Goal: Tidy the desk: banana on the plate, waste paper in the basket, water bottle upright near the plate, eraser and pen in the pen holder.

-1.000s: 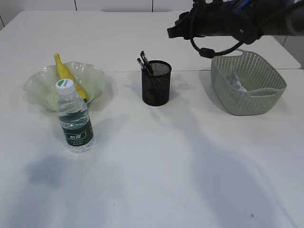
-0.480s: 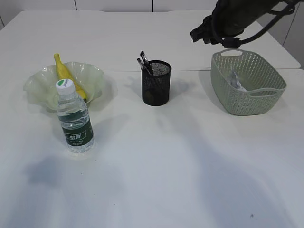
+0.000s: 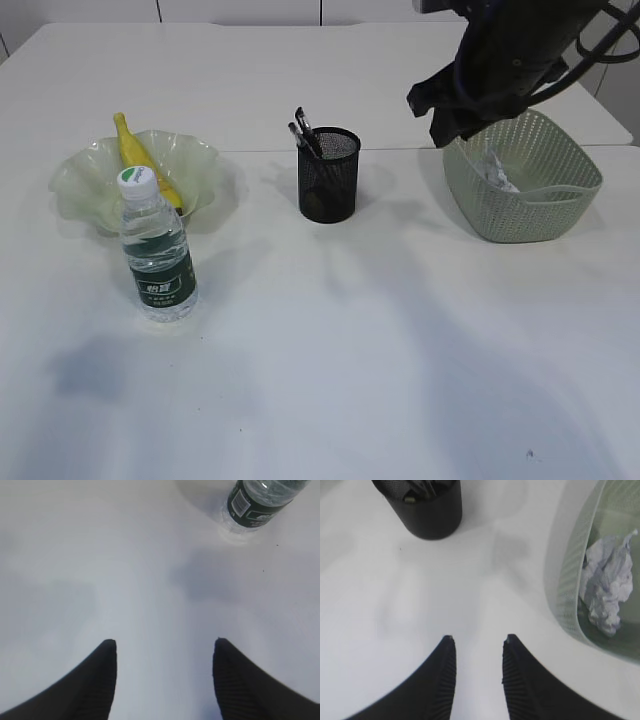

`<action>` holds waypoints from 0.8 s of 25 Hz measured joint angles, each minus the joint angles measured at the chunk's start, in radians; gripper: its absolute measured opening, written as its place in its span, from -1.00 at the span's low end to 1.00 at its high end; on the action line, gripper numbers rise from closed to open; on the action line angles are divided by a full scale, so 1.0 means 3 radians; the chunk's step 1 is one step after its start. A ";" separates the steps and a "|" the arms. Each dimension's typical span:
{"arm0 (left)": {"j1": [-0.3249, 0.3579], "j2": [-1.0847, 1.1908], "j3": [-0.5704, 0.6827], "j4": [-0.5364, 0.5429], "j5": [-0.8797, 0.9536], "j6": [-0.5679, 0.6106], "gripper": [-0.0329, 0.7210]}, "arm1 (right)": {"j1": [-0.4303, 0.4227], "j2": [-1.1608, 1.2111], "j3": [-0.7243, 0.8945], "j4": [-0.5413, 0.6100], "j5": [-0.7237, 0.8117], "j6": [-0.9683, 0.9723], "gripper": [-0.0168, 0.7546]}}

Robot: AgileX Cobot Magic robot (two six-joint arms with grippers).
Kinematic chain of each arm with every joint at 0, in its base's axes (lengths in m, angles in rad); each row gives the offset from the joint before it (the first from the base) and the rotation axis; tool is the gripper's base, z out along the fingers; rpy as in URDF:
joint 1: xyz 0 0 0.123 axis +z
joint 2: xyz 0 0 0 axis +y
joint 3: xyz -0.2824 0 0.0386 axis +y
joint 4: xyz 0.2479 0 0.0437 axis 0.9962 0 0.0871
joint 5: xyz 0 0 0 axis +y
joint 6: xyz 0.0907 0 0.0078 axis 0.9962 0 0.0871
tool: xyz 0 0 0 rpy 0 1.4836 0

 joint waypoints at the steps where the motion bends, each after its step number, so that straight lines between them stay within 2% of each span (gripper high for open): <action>1: 0.0000 0.0000 0.0000 0.0000 0.0000 0.0000 0.21 | -0.0014 -0.0005 0.0000 0.0000 0.0101 0.0001 -0.32; 4: 0.0000 0.0000 0.0000 0.0000 0.0008 0.0000 0.21 | -0.0095 -0.0044 0.0000 0.0000 0.0308 0.0001 -0.32; 8: 0.0000 0.0000 0.0000 -0.0005 0.0014 -0.0022 0.21 | -0.0287 -0.0250 0.0179 0.0063 0.0324 0.0001 -0.32; 16: 0.0000 -0.0182 0.0000 -0.0005 -0.0005 -0.0203 0.22 | -0.0683 -0.1079 0.1110 0.0089 0.0058 0.0001 -0.26; 20: 0.0000 -0.0356 0.0000 0.0018 -0.0005 -0.0251 0.28 | -0.0718 -0.1470 0.1403 0.0089 -0.0005 0.0001 -0.18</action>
